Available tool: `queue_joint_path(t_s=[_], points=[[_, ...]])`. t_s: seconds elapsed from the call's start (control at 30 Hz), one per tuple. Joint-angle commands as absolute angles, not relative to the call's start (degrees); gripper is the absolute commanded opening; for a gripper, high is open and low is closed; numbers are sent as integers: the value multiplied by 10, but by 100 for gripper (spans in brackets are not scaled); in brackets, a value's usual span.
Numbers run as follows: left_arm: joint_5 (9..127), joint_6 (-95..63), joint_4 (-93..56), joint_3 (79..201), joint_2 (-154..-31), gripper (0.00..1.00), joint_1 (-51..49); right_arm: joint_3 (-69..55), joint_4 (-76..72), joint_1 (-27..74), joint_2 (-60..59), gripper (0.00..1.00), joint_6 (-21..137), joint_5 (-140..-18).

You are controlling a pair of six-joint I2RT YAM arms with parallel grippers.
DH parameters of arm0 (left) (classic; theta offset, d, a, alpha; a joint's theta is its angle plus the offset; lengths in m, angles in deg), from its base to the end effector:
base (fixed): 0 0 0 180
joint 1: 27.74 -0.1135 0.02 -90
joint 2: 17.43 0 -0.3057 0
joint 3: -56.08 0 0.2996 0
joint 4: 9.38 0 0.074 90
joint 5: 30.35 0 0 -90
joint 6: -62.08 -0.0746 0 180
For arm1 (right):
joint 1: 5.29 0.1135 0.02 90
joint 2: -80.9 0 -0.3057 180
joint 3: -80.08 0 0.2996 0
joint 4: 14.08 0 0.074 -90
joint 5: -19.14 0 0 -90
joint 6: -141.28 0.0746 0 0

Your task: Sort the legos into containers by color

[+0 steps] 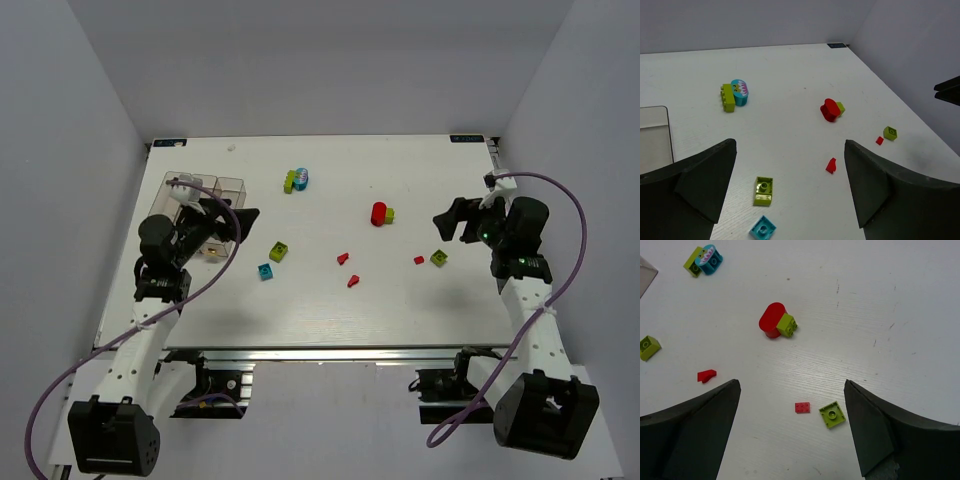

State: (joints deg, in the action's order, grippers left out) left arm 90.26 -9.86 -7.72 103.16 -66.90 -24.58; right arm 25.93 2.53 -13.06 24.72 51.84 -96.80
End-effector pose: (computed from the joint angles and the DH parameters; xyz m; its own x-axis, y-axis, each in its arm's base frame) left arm 0.2564 -0.0522 0.3316 -0.1844 -0.2570 -0.9486 0.5245 0.7905 -0.3162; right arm 0.2848 -0.0059 0.3118 -0.3195 0.0525 -0.9461 -0.2860 0.9466 0.1491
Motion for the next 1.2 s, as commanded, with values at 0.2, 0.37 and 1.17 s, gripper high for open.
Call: queue_joint_path(t_s=[0.2,0.37,1.17], points=[[980,-58,-84,1077,-734,98,-240,255,33,-154,275,89,457,-1061],[974,-88,-187,1129,-822,55,-200,293,45,-154,301,89,335,-1100],[448,-221,-477,1320,-1153,89,22,292,54,-145,303,76,323,-1138]])
